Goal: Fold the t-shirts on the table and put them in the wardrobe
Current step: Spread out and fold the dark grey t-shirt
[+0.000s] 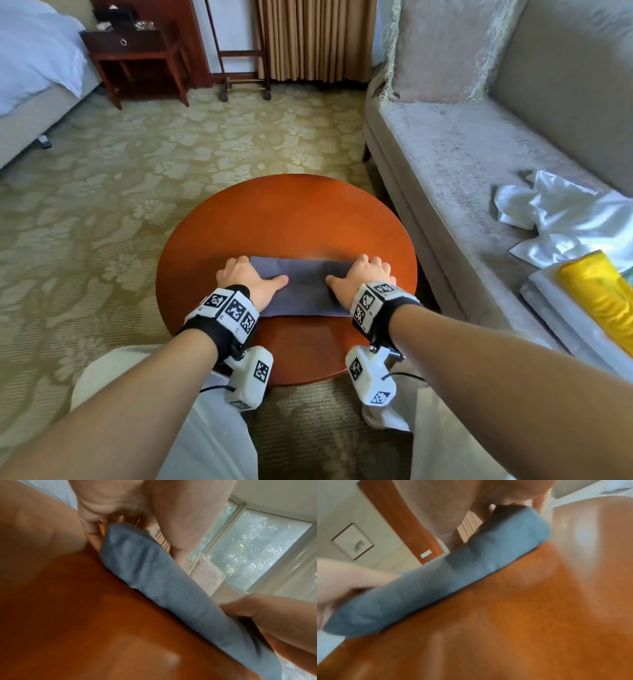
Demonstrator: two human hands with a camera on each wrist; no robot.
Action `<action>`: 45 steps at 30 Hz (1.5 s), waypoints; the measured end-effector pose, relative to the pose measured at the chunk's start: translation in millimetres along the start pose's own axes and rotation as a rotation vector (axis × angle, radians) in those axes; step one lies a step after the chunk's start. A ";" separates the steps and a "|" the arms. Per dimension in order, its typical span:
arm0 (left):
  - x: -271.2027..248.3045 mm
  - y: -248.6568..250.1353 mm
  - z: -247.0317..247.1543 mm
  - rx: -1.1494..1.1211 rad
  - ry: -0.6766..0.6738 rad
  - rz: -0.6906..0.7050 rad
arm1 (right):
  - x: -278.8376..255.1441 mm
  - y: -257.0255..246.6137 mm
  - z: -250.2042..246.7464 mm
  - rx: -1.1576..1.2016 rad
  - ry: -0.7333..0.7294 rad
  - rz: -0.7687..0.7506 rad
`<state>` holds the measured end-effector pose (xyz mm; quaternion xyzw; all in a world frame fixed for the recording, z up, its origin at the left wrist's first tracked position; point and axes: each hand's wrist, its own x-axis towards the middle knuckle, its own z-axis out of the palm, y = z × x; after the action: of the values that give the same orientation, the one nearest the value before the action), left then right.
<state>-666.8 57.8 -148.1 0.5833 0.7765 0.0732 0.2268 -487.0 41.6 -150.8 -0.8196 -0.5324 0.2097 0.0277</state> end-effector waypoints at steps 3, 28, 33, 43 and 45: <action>-3.0 10.9 -2.4 -0.014 -0.017 -0.077 | -6.7 1.8 -18.6 0.117 -0.081 0.071; -20.0 120.0 6.4 -0.612 -0.317 0.167 | -2.4 127.5 -129.0 0.516 -0.236 0.144; 10.0 160.2 27.9 -0.702 -0.392 0.129 | 42.9 150.8 -126.3 0.738 -0.235 0.285; 53.9 216.3 62.6 -0.679 -0.454 0.048 | 103.3 175.9 -120.1 0.950 -0.240 0.569; 44.3 227.7 65.8 -0.691 -0.468 0.016 | 113.6 197.7 -115.7 0.993 -0.228 0.559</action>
<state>-448.8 159.7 -132.2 0.4799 0.6292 0.1969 0.5789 -234.3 77.2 -134.2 -0.7901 -0.1335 0.5204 0.2950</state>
